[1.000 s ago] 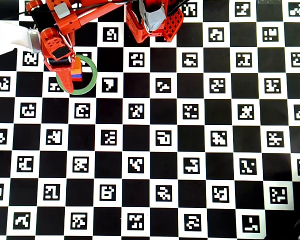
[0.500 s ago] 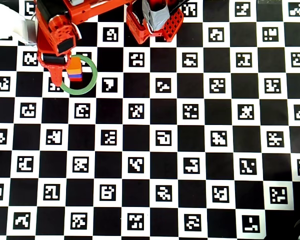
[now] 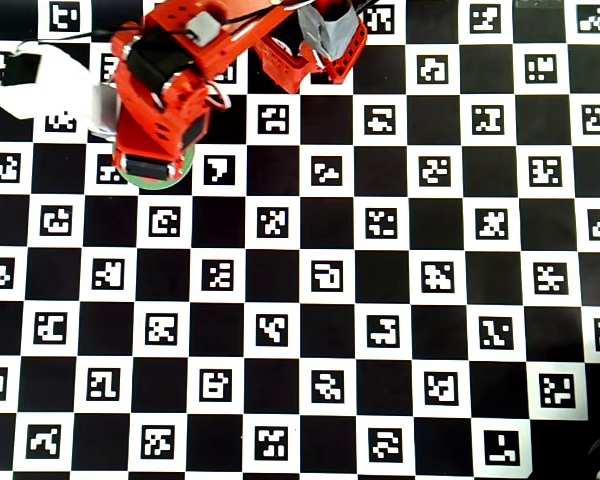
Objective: Grab the red cube then put it in the green circle then put the blue cube on top and finally the orange cube on top
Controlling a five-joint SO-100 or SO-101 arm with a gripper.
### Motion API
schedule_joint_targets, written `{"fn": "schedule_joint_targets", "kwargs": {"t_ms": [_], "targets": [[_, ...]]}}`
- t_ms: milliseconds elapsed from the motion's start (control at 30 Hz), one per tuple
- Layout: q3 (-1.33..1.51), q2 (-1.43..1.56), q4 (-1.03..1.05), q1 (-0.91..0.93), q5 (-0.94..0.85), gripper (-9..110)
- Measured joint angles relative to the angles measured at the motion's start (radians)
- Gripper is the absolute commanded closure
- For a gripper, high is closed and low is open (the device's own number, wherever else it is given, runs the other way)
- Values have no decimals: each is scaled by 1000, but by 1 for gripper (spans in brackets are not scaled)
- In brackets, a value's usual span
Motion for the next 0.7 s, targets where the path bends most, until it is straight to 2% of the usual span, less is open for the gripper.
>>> {"fn": "schedule_joint_targets", "kwargs": {"t_ms": [233,500,700], "targets": [[339,230,-206,-179,-64,107],[629,446,-353,-321,-324,108],[815,611,-402,-365,-439,108]]}}
